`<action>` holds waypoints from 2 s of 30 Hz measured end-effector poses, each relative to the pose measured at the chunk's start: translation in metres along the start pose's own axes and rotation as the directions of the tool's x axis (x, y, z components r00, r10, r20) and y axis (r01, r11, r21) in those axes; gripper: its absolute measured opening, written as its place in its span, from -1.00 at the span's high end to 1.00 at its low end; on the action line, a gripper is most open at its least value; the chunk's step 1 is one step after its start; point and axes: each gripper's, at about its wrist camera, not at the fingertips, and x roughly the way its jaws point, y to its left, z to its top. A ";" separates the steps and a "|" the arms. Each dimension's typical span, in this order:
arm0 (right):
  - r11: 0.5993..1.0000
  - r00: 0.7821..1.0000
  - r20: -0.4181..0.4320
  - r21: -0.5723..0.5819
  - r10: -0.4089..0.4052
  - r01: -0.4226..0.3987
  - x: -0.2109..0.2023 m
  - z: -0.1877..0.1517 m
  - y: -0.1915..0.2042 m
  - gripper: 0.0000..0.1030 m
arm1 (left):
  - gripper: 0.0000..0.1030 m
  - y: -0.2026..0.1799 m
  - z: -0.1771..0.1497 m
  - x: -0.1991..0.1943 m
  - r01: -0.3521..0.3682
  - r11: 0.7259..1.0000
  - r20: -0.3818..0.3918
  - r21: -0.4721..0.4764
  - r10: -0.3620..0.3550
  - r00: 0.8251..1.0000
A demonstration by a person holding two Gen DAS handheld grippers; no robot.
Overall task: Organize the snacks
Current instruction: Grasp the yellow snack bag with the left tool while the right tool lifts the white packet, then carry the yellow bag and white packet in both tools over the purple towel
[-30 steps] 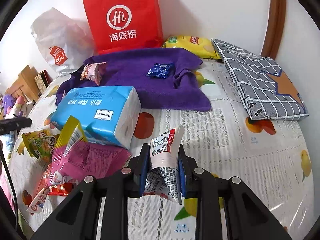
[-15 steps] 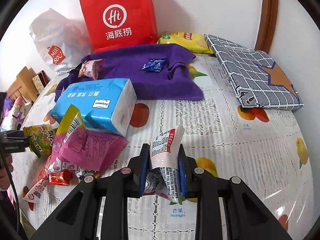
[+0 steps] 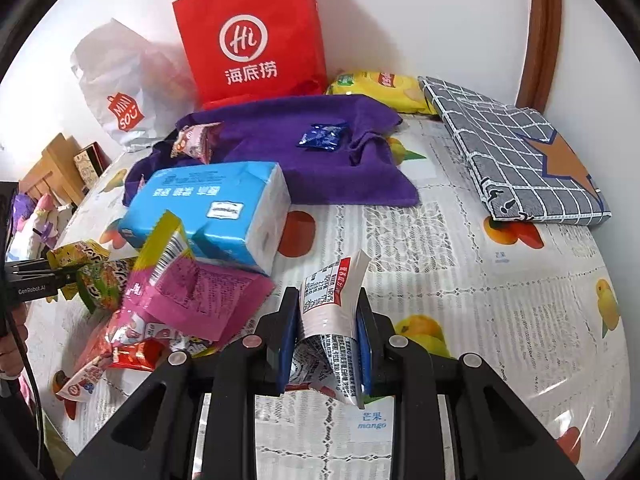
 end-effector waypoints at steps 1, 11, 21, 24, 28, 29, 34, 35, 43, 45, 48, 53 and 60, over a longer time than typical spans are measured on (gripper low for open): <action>1.000 1.000 0.006 0.000 0.004 -0.004 -0.003 0.000 0.001 0.49 | 0.30 0.000 0.000 -0.004 0.004 1.000 0.007 -0.003 -0.004 1.000; 0.999 0.998 0.061 -0.009 0.035 -0.035 -0.028 0.007 0.013 0.49 | 0.30 -0.020 0.003 -0.041 0.037 0.999 0.076 0.023 -0.039 0.996; 0.997 0.991 0.114 -0.027 0.075 -0.072 -0.051 0.023 0.028 0.49 | 0.30 -0.056 0.015 -0.061 0.107 0.993 0.110 0.047 -0.111 0.988; 0.996 0.988 0.127 -0.035 0.088 -0.084 -0.055 0.030 0.033 0.49 | 0.30 -0.069 0.022 -0.064 0.109 0.992 0.120 0.068 -0.117 0.986; 0.995 0.983 0.156 -0.046 0.097 -0.091 -0.062 0.040 0.036 0.49 | 0.30 -0.082 0.029 -0.071 0.111 0.989 0.138 0.093 -0.123 0.983; 0.995 0.982 0.161 -0.045 0.100 -0.094 -0.063 0.042 0.035 0.49 | 0.30 -0.084 0.030 -0.072 0.111 0.989 0.141 0.097 -0.124 0.982; 0.995 0.981 0.164 -0.043 0.099 -0.093 -0.058 0.051 0.035 0.49 | 0.30 -0.088 0.035 -0.072 0.115 0.988 0.142 0.104 -0.129 0.981; 0.995 0.982 0.164 -0.042 0.097 -0.091 -0.057 0.053 0.035 0.49 | 0.30 -0.088 0.035 -0.072 0.114 0.988 0.142 0.105 -0.129 0.981; 0.994 0.978 0.182 -0.038 0.103 -0.098 -0.052 0.068 0.036 0.49 | 0.30 -0.083 0.043 -0.069 0.114 0.988 0.142 0.103 -0.128 0.982; 0.995 0.977 0.189 -0.039 0.102 -0.096 -0.052 0.072 0.037 0.49 | 0.30 -0.081 0.046 -0.068 0.113 0.988 0.141 0.103 -0.127 0.982; 0.995 0.975 0.195 -0.041 0.102 -0.095 -0.051 0.077 0.038 0.49 | 0.30 -0.080 0.050 -0.067 0.115 0.988 0.143 0.104 -0.130 0.981; 0.995 0.975 0.198 -0.040 0.098 -0.092 -0.046 0.085 0.040 0.49 | 0.30 -0.077 0.061 -0.066 0.112 0.988 0.151 0.105 -0.127 0.980; 0.995 0.978 0.187 -0.045 0.092 -0.085 -0.033 0.098 0.041 0.49 | 0.30 -0.066 0.080 -0.059 0.102 0.991 0.158 0.088 -0.115 0.981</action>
